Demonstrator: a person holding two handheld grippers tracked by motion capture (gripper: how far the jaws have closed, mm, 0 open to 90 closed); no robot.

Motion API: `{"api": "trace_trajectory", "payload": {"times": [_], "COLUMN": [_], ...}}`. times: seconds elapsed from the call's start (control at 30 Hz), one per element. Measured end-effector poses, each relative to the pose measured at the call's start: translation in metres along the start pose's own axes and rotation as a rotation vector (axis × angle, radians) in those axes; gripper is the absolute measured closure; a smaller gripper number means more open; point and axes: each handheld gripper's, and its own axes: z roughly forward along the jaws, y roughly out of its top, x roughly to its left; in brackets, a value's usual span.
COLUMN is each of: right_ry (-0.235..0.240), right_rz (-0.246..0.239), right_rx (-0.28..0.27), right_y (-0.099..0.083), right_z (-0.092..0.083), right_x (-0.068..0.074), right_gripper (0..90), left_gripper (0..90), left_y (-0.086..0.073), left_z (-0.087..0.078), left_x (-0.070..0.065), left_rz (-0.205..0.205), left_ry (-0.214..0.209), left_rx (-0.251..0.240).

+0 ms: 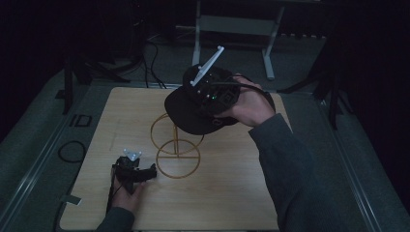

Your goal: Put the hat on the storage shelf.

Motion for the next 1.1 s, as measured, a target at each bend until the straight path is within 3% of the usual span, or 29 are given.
{"api": "trace_trajectory", "payload": {"times": [1.1], "right_ry": [0.017], "right_rz": [-0.066], "right_rx": [0.010], "right_y": [0.020], "right_z": [0.002], "right_x": [0.022], "right_gripper": [77.3], "left_gripper": [1.2], "left_y": [0.000], "left_z": [0.000], "left_x": [-0.001], "left_rz": [0.003], "left_ry": [-0.001], "left_rx": [0.001]}}
